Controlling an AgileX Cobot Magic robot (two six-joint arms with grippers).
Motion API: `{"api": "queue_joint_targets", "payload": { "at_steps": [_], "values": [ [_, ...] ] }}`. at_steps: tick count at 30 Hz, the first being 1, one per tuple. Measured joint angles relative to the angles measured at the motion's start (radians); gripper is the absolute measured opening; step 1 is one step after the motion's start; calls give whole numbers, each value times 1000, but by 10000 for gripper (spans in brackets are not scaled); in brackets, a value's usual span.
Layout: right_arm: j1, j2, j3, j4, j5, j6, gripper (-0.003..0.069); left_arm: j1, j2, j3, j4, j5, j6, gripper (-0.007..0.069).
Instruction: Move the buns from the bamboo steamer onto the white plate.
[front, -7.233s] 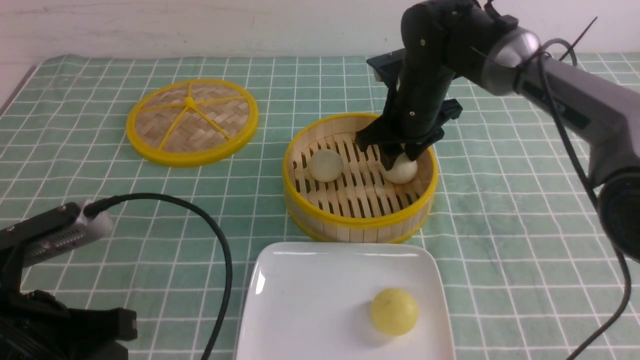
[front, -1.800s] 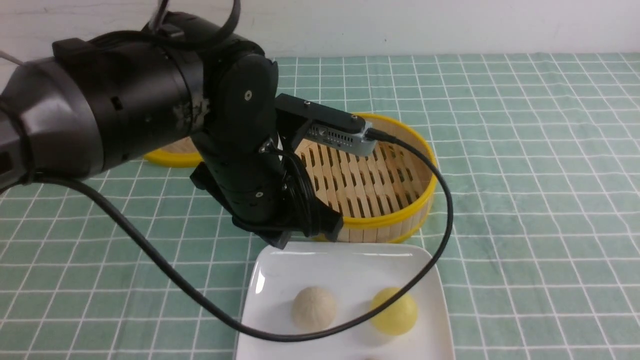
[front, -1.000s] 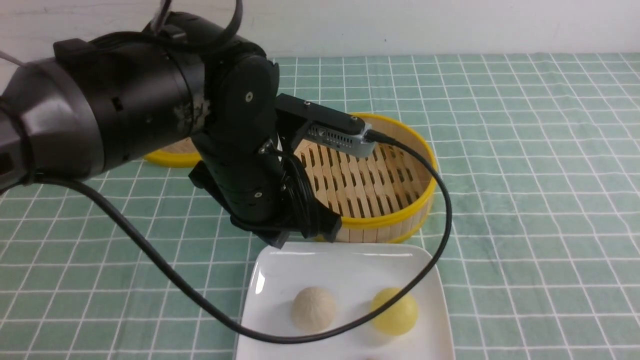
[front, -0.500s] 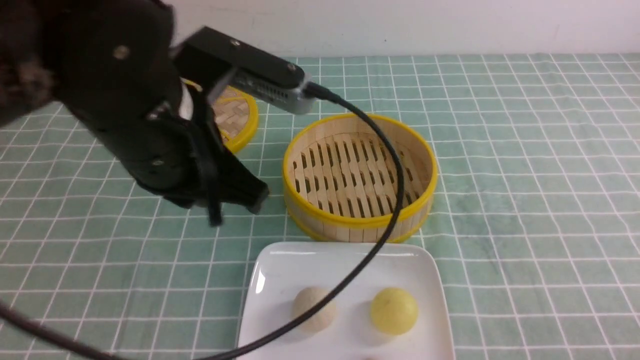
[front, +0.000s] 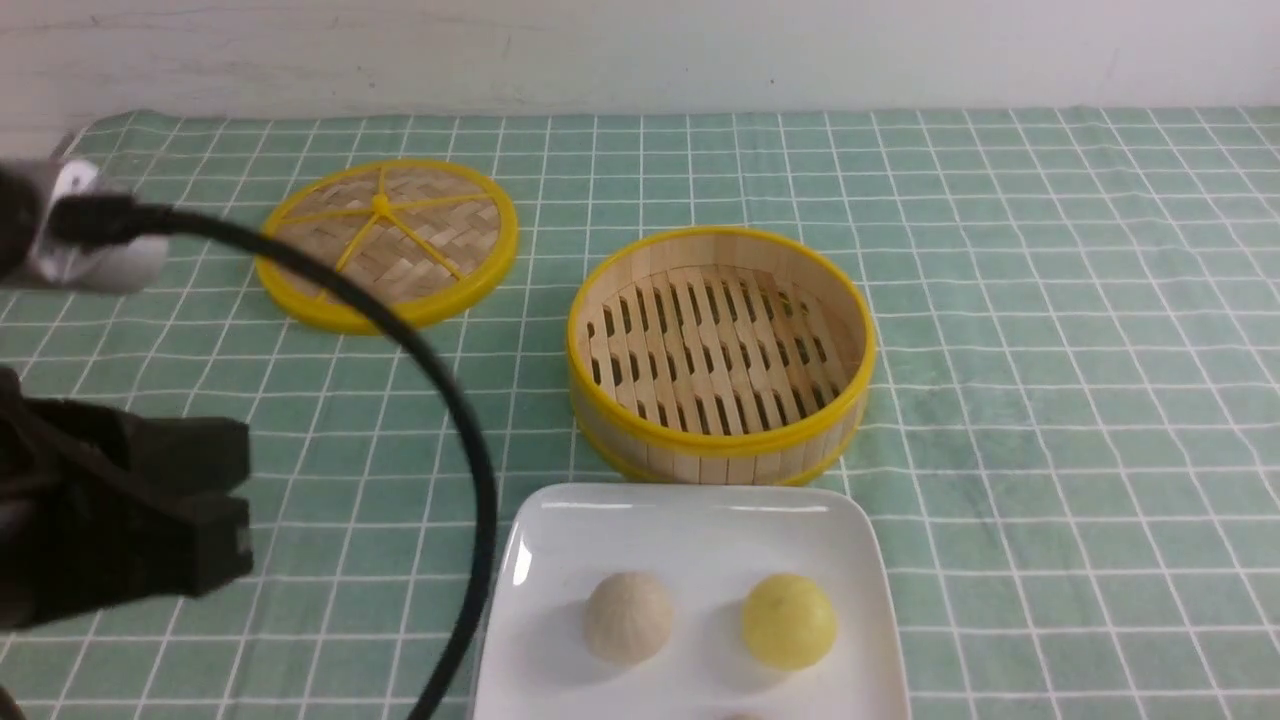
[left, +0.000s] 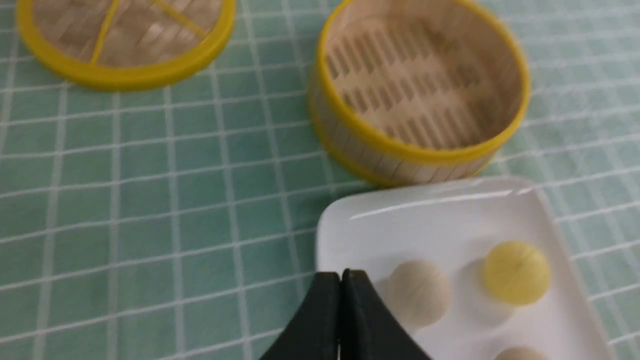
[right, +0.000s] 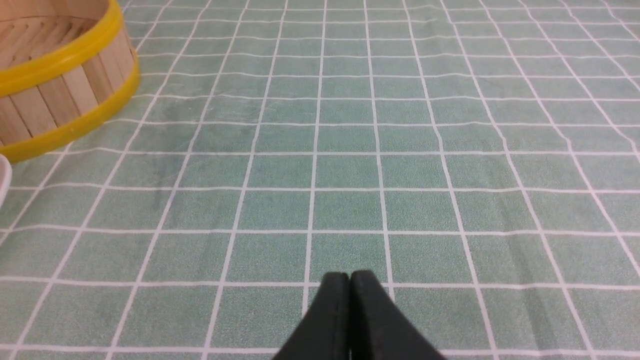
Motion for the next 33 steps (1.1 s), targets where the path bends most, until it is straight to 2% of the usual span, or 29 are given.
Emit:
{"api": "queue_joint_targets", "payload": {
  "at_steps": [4,8,18,33],
  "values": [
    [0,0,0,0,0,0,23,0,-97,190,-11,-243,-93,23],
    [0,0,0,0,0,0,29,0,-122,281,-9,-316,-117,28],
    [0,0,0,0,0,0,44,0,-124,342,0,-213,-121,33],
    [0,0,0,0,0,0,64,24,-141,349,44,-196,-123,44]
  ]
}}
